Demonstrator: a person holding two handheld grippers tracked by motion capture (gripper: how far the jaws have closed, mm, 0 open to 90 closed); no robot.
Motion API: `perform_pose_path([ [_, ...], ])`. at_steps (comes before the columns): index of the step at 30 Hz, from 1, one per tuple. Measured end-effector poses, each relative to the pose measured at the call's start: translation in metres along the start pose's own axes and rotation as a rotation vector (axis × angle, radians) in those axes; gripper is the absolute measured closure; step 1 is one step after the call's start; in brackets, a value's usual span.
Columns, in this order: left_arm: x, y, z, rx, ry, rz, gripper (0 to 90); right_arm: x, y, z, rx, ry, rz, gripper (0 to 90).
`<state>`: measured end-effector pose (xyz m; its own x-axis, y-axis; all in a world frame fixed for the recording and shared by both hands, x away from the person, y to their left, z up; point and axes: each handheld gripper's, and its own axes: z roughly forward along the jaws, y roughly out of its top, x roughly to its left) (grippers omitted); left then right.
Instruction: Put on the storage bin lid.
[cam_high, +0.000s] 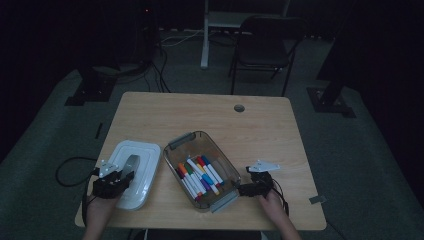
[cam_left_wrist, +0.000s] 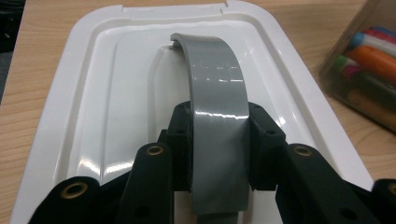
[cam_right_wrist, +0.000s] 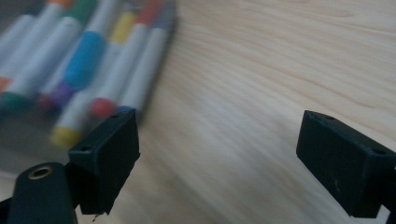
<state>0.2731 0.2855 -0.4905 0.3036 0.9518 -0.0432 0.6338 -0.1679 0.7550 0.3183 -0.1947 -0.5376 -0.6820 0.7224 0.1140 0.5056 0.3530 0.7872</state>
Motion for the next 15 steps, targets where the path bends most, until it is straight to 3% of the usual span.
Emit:
perform_pose_path([
  [3,0.001,0.003,-0.004,0.004,-0.009,0.003,68.2,0.006,0.0,0.002,0.005,0.003,-0.041,14.3],
  [10,0.001,0.014,-0.017,-0.002,-0.021,0.018,68.3,0.01,-0.002,0.005,0.026,0.051,-0.048,14.3],
  [15,-0.005,0.022,-0.016,0.01,-0.028,0.05,68.3,0.018,-0.003,0.01,0.045,0.08,-0.089,13.9],
])
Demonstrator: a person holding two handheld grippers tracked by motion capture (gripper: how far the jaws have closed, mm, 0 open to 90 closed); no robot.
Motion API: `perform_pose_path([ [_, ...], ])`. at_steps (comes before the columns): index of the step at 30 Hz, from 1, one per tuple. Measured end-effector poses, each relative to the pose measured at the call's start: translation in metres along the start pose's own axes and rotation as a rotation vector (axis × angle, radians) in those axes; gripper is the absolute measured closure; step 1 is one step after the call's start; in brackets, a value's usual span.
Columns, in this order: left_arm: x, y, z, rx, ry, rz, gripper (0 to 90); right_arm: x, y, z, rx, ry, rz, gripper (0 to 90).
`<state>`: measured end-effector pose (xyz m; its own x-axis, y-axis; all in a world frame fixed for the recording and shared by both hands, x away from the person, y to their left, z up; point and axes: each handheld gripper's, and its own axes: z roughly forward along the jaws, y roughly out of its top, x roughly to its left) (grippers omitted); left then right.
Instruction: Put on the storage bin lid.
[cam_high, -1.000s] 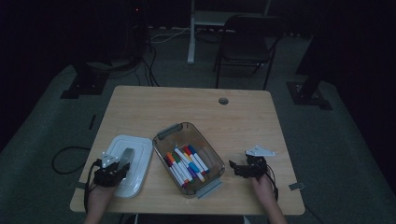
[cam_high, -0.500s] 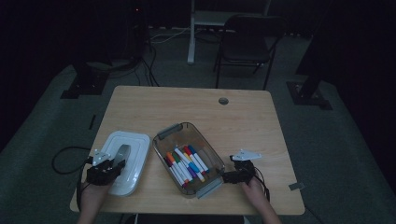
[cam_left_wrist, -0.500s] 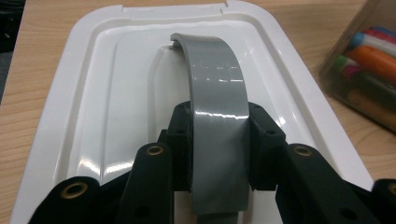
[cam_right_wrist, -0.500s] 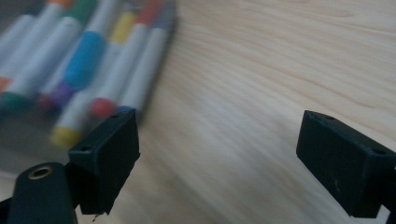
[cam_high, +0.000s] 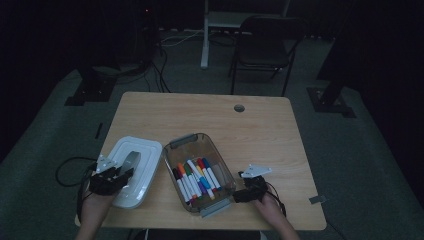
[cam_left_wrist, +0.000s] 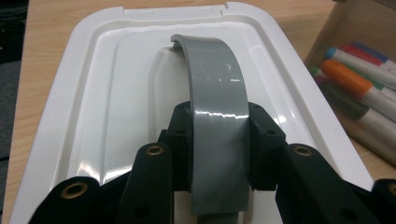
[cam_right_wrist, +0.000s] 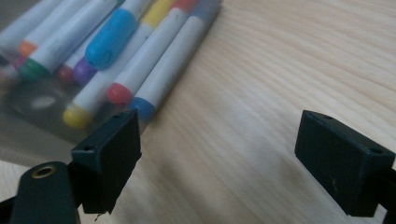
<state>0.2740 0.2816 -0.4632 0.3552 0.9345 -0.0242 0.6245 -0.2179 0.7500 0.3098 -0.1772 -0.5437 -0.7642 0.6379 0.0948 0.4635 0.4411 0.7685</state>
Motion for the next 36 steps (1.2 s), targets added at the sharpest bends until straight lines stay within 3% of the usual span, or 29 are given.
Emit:
perform_pose_path([
  [7,0.002,0.003,-0.008,-0.023,-0.009,-0.013,68.3,0.015,0.003,0.006,0.016,0.029,-0.062,13.4],
  [11,0.005,0.006,-0.02,-0.046,0.002,-0.019,68.3,0.022,0.006,0.009,0.018,0.04,-0.079,13.3],
  [12,0.008,0.01,-0.032,-0.07,0.012,-0.022,68.3,0.025,0.007,0.01,0.018,0.041,-0.087,13.3],
  [14,0.009,0.014,-0.041,-0.087,0.014,-0.017,68.3,0.033,0.01,0.013,0.018,0.052,-0.114,13.1],
  [18,0.007,0.02,-0.053,-0.112,0.002,-0.008,68.3,0.039,0.012,0.017,0.018,0.062,-0.128,13.0],
  [26,-0.011,0.037,-0.07,-0.147,-0.033,0.058,68.3,0.052,0.019,0.029,0.018,0.078,-0.164,12.9],
  [36,-0.037,0.051,-0.064,-0.138,-0.105,0.129,68.3,0.068,0.035,0.048,0.026,0.102,-0.213,12.7],
])
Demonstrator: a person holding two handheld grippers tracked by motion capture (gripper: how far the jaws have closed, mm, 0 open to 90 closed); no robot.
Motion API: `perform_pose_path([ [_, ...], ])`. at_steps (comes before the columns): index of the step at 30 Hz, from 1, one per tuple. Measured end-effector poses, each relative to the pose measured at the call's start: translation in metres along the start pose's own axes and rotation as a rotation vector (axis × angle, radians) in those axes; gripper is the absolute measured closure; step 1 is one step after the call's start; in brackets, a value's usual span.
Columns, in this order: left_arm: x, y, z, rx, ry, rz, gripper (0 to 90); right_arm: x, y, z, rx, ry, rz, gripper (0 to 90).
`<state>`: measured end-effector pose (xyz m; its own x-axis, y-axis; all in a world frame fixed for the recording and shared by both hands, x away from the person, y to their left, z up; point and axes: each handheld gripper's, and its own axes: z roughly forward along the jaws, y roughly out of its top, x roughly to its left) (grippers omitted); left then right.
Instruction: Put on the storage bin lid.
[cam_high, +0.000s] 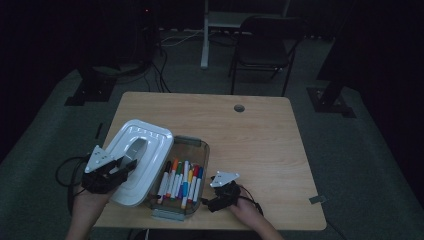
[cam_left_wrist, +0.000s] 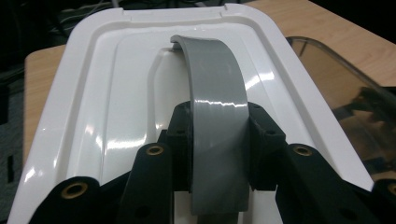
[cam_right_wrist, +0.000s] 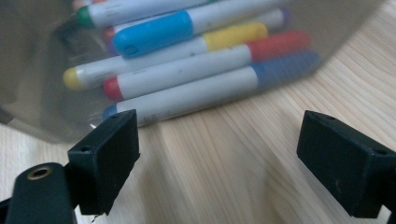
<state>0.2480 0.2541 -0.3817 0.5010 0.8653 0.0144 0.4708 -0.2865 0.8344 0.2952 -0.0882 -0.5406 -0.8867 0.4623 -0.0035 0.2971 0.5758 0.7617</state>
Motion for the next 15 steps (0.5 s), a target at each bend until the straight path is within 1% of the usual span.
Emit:
perform_pose_path([
  [4,-0.005,0.002,0.004,0.003,-0.022,0.011,68.3,0.006,0.008,0.009,0.001,0.02,-0.018,12.4],
  [5,-0.005,0.002,0.004,0.003,-0.022,0.011,68.3,0.006,0.008,0.009,0.001,0.02,-0.018,12.4],
  [8,-0.008,0.004,0.007,0.006,-0.045,0.016,68.3,0.011,0.015,0.016,-0.001,0.032,-0.032,12.4],
  [9,-0.009,0.004,0.008,0.006,-0.046,0.019,68.2,0.012,0.017,0.018,-0.003,0.037,-0.039,12.4],
  [10,-0.01,0.004,0.009,0.009,-0.046,0.027,68.3,0.013,0.019,0.02,-0.005,0.041,-0.04,12.3],
  [12,-0.011,0.004,0.01,0.01,-0.058,0.027,68.3,0.014,0.022,0.024,-0.004,0.049,-0.036,11.7],
  [13,-0.012,0.004,0.011,0.012,-0.072,0.037,68.2,0.015,0.023,0.026,0.0,0.043,-0.033,11.7],
  [15,-0.013,0.004,0.012,0.012,-0.084,0.042,68.2,0.013,0.026,0.029,-0.004,0.032,-0.02,11.7],
])
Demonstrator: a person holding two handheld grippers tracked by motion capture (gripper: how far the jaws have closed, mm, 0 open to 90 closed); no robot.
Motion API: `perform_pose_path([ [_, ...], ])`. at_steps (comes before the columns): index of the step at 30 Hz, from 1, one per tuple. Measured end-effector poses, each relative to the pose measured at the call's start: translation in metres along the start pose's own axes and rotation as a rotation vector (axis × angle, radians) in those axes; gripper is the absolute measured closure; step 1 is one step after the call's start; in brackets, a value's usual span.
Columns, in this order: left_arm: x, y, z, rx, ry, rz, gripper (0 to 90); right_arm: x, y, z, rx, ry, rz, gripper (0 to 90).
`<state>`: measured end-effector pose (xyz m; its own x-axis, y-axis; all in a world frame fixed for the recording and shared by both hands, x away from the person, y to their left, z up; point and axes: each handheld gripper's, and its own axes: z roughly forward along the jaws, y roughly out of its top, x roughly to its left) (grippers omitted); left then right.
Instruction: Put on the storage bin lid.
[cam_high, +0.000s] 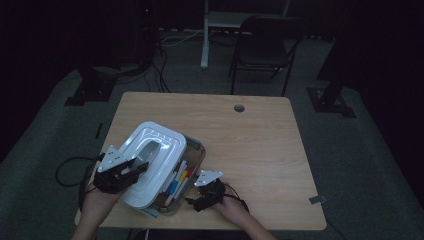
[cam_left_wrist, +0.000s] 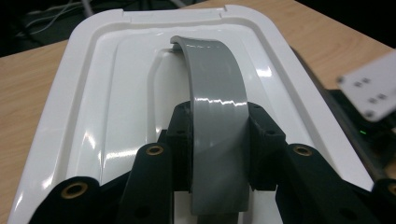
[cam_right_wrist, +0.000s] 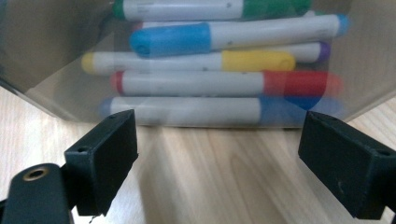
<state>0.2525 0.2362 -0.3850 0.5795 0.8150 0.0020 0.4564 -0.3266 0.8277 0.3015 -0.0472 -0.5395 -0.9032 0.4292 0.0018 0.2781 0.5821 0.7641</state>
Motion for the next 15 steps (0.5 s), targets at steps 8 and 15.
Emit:
perform_pose_path([
  [8,-0.003,0.002,0.008,0.017,-0.03,0.014,68.3,0.0,0.008,0.008,-0.016,-0.011,0.034,11.7],
  [15,-0.006,0.006,0.016,0.022,-0.044,0.006,68.2,0.001,0.01,0.007,-0.033,-0.002,0.03,11.7],
])
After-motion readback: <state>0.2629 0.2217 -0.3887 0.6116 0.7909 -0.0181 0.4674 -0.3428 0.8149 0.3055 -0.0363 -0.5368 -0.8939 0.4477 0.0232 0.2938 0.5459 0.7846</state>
